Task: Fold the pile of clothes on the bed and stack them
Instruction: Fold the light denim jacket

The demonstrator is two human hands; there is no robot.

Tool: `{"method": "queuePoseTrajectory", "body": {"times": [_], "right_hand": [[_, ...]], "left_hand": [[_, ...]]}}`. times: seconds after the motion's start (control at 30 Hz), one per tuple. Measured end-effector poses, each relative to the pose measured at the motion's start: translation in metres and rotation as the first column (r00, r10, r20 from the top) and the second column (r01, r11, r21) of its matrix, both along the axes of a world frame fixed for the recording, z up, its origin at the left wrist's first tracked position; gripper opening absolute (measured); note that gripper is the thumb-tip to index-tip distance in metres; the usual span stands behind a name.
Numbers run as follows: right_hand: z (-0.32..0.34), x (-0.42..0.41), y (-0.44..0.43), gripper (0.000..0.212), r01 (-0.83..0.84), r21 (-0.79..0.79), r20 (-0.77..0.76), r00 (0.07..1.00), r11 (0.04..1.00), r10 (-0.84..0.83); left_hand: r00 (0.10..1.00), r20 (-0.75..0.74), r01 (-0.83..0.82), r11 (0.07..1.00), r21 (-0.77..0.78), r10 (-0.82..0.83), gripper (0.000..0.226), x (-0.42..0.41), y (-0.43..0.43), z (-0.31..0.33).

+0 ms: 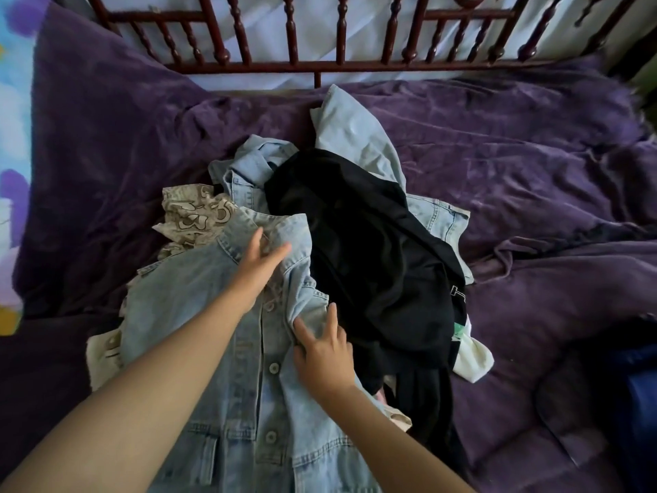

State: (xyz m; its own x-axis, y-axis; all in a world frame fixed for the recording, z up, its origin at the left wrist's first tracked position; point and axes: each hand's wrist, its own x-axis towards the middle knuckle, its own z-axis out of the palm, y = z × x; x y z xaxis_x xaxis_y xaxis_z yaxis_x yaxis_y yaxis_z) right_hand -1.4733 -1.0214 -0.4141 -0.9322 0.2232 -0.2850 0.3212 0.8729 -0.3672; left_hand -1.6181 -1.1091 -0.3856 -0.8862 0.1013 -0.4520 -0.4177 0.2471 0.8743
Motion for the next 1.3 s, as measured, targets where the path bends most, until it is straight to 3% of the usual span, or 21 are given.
{"method": "queuePoseTrajectory", "body": {"times": [0.1, 0.17, 0.2, 0.23, 0.3, 0.37, 0.43, 0.5, 0.57, 0.6, 0.67, 0.73, 0.83, 0.9, 0.97, 1.0, 1.07, 1.1, 1.17, 1.23, 1.3], "right_hand": [[-0.002, 0.004, 0.004, 0.029, -0.07, 0.016, -0.251, 0.965, 0.997, 0.072], [-0.001, 0.0, 0.008, 0.022, 0.057, -0.232, -0.38, 0.914, 0.971, -0.144], [0.006, -0.006, 0.014, 0.025, 0.196, -0.463, -0.281, 0.892, 0.864, -0.353], [0.011, -0.013, 0.02, 0.028, 0.366, -0.657, -0.081, 0.835, 0.659, -0.544], [0.02, -0.029, 0.04, 0.025, 0.587, -0.757, 0.264, 0.676, 0.287, -0.688], [0.032, -0.044, 0.058, 0.034, 0.689, -0.695, 0.488, 0.662, 0.205, -0.568], [0.036, -0.054, 0.067, 0.043, 0.73, -0.634, 0.623, 0.677, 0.254, -0.391], [0.036, -0.058, 0.074, 0.031, 0.7, -0.658, 0.613, 0.712, 0.277, -0.343], [0.035, -0.064, 0.08, 0.007, 0.612, -0.725, 0.395, 0.744, 0.314, -0.539], [0.036, -0.066, 0.087, 0.021, 0.585, -0.719, 0.215, 0.701, 0.376, -0.68], [0.039, -0.069, 0.103, 0.018, 0.596, -0.68, -0.064, 0.532, 0.427, -0.844], [0.035, -0.07, 0.114, 0.011, 0.657, -0.632, -0.074, 0.478, 0.412, -0.875], [0.014, -0.065, 0.126, 0.056, 0.699, -0.444, -0.023, 0.617, 0.561, -0.787], [0.009, -0.053, 0.12, 0.06, 0.63, -0.229, -0.176, 0.722, 0.742, -0.669], [0.005, -0.037, 0.107, 0.052, 0.384, -0.01, -0.432, 0.831, 0.923, -0.35], [0.001, -0.03, 0.1, 0.05, 0.18, 0.125, -0.424, 0.899, 0.976, -0.112], [-0.01, -0.022, 0.094, 0.056, -0.187, 0.313, -0.161, 0.956, 0.931, 0.246], [-0.01, -0.022, 0.096, 0.063, -0.242, 0.313, -0.011, 0.966, 0.918, 0.258], [-0.011, -0.028, 0.116, 0.064, -0.076, 0.182, 0.183, 0.982, 0.98, 0.042], [-0.009, -0.041, 0.132, 0.063, 0.079, 0.175, 0.225, 0.967, 0.981, -0.118], [-0.007, -0.055, 0.135, 0.063, 0.099, 0.232, 0.176, 0.974, 0.968, -0.142]], "left_hand": [[0.99, -0.021, 0.128, 0.967, -0.218, -0.136, 0.066, -0.005, 0.013, 0.007], [0.989, -0.101, 0.073, 0.958, -0.278, -0.105, 0.036, -0.009, 0.019, 0.011], [0.986, -0.149, 0.04, 0.965, -0.258, -0.08, 0.019, -0.01, 0.02, 0.015], [0.981, -0.184, 0.018, 0.974, -0.224, -0.061, 0.008, -0.012, 0.02, 0.018], [0.968, -0.247, -0.008, 0.984, -0.181, -0.037, 0.017, -0.013, 0.018, 0.026], [0.954, -0.299, -0.031, 0.985, -0.172, -0.022, 0.019, -0.013, 0.014, 0.035], [0.944, -0.329, -0.034, 0.986, -0.16, -0.021, 0.02, -0.014, 0.01, 0.039], [0.939, -0.342, -0.028, 0.984, -0.174, -0.034, 0.011, -0.016, 0.008, 0.041], [0.923, -0.384, -0.085, 0.967, -0.242, -0.015, 0.006, -0.021, 0.006, 0.038], [0.918, -0.397, -0.136, 0.944, -0.302, 0.005, 0.007, -0.023, 0.005, 0.035], [0.926, -0.377, -0.21, 0.859, -0.468, 0.021, 0.027, -0.025, 0.007, 0.031], [0.967, -0.247, -0.109, 0.771, -0.627, -0.064, 0.059, -0.022, 0.009, 0.026], [0.943, -0.138, 0.098, 0.648, -0.755, -0.303, 0.081, 0.0, 0.007, 0.021], [0.845, -0.15, 0.144, 0.49, -0.86, -0.513, 0.08, 0.016, 0.0, 0.01], [0.725, -0.026, 0.235, 0.283, -0.93, -0.688, 0.072, 0.032, -0.006, -0.004], [0.698, 0.06, 0.29, 0.204, -0.935, -0.714, 0.068, 0.036, -0.01, -0.011], [0.734, 0.176, 0.377, 0.178, -0.909, -0.656, 0.068, 0.039, -0.016, -0.018], [0.759, 0.2, 0.392, 0.19, -0.9, -0.619, 0.07, 0.037, -0.019, -0.018], [0.783, 0.193, 0.366, 0.188, -0.911, -0.591, 0.075, 0.029, -0.027, -0.013], [0.798, 0.151, 0.317, 0.193, -0.929, -0.584, 0.078, 0.017, -0.04, -0.007], [0.834, 0.129, 0.29, 0.227, -0.93, -0.536, 0.075, 0.002, -0.06, -0.006]]}}
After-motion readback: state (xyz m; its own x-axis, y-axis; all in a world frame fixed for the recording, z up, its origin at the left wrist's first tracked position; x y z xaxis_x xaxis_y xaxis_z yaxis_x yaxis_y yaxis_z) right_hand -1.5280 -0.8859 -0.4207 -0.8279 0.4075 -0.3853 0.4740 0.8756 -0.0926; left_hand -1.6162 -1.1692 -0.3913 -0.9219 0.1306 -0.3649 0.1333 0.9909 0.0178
